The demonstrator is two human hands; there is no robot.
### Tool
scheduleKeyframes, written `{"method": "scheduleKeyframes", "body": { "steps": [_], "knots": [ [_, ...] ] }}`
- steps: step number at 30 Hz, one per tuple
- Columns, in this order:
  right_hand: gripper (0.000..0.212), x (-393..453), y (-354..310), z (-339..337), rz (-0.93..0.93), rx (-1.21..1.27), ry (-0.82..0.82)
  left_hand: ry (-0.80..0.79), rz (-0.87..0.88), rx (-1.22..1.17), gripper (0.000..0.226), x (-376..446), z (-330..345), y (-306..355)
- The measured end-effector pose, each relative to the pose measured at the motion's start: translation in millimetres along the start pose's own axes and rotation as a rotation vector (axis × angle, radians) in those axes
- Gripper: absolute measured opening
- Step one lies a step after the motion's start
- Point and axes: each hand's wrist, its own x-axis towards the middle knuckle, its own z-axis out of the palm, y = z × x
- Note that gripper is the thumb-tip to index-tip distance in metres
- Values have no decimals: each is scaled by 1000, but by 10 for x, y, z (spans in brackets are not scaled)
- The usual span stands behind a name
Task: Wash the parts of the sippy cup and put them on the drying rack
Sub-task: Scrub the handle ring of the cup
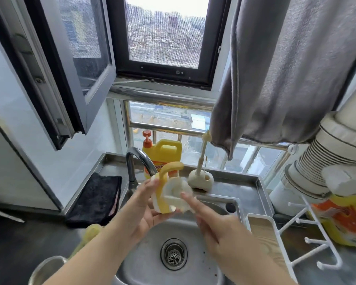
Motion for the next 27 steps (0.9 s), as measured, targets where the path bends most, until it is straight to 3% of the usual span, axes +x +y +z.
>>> {"method": "scheduleKeyframes", "body": {
  "steps": [4,11,16,19,21,24,27],
  "knots": [
    [57,10,12,-22,5,-55,47,14,-43,29,81,-12,-12,21],
    [53,47,27,-1,12,-169,-60,83,-40,81,74,8,-52,69],
    [56,139,90,-51,-7,-77,-28,105,-91,92,77,-6,-35,98],
    [55,54,92,53,-39,-62,-103,138,-121,107,63,-16,-43,128],
    [58,39,124,85,-11,-64,-78,113,-159,59,59,-32,-24,101],
    [62,68,217,39,59,-52,-16,58,-182,-96,72,-74,38,80],
    [59,37,250,-116,78,-105,-45,88,-196,-93,65,-90,19,145]
  ]
}}
